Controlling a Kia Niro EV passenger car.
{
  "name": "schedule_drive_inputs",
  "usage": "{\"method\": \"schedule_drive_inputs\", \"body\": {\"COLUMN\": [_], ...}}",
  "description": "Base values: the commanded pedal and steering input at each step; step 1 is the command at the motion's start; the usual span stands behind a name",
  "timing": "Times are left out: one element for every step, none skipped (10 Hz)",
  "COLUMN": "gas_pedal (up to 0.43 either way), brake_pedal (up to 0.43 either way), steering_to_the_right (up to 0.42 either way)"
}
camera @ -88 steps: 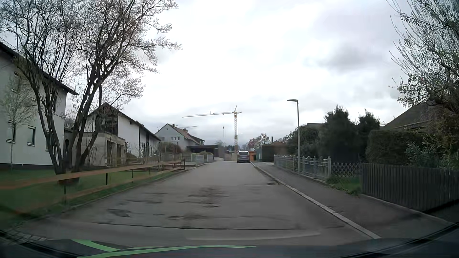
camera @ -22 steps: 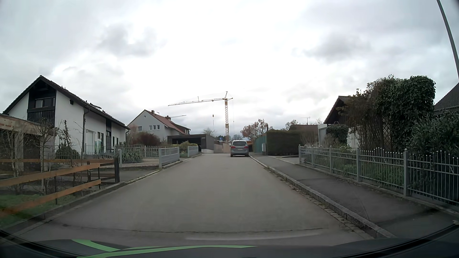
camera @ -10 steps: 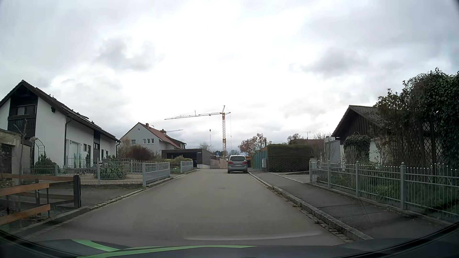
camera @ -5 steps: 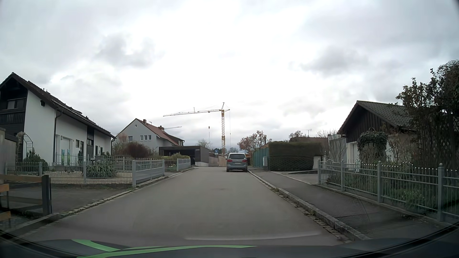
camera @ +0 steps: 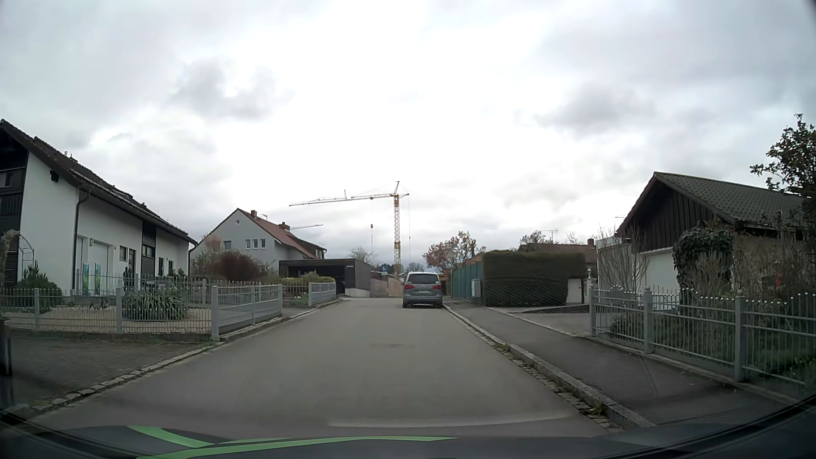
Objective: Follow the waypoints while adhering to traffic rules and regulations
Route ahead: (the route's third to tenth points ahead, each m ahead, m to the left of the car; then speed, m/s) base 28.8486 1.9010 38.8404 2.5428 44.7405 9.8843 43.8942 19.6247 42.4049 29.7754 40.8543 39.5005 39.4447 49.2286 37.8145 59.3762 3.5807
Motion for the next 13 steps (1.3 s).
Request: {"method": "schedule_drive_inputs", "body": {"gas_pedal": [0.299,0.299,0.299,0.299,0.299,0.299,0.299,0.299,0.299,0.299,0.299,0.299,0.287], "brake_pedal": [0.000,0.000,0.000,0.000,0.000,0.000,0.000,0.000,0.000,0.000,0.000,0.000,0.000], "steering_to_the_right": [-0.007,-0.009,-0.011,-0.013,-0.019,-0.024,-0.029,-0.033,-0.042,-0.051,-0.058,-0.060,-0.063]}}
